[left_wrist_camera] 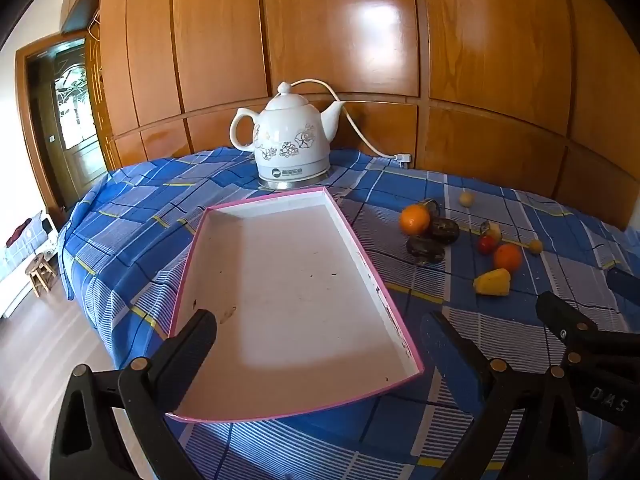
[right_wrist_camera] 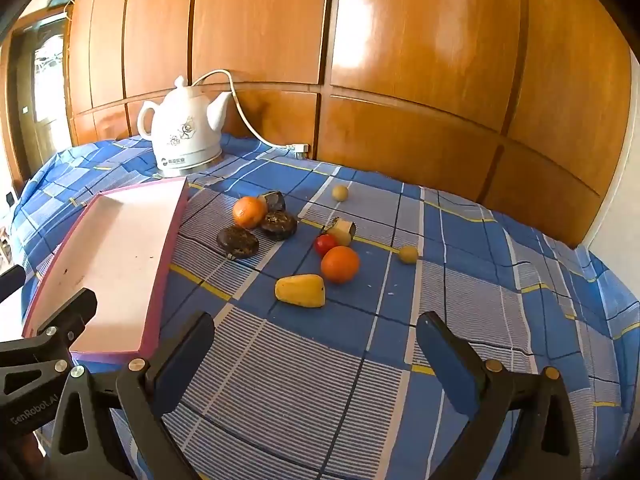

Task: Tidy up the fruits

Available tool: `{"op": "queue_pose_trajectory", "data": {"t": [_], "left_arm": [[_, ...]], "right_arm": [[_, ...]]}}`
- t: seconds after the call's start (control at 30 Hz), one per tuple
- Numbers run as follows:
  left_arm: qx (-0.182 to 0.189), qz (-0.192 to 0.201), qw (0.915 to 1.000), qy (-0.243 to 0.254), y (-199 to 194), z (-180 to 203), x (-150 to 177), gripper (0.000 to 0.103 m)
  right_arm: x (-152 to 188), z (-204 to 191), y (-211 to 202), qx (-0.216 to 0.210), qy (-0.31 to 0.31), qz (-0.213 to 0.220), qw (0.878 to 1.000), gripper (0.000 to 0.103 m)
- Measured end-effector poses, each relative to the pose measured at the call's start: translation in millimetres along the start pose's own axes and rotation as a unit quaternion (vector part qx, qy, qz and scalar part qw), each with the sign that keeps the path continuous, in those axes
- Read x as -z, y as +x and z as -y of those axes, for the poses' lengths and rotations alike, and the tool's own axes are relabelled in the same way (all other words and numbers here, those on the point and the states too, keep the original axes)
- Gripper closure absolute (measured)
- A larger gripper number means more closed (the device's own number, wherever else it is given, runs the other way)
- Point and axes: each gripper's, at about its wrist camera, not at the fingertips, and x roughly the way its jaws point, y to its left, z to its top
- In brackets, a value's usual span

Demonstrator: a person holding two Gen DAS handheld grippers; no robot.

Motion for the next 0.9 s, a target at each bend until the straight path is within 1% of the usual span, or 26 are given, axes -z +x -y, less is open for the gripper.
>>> {"op": "queue_pose_trajectory", "data": {"t": [0.37, 0.9], "left_arm": [[0.008, -0.003, 0.9999, 0.013, 0.2, 6.5, 1.1, 0.000], [0.016, -0.005, 0.9997, 0.018, 0.3, 10.2, 4.4, 0.000]], "right_arm": [[-1.3, 6.5, -2.2, 0.001, 0.009, 0.003, 1.000, 0.001], [-0.2, 5.9, -2.6, 0.001, 0.013, 0.003, 1.000, 0.001]]}}
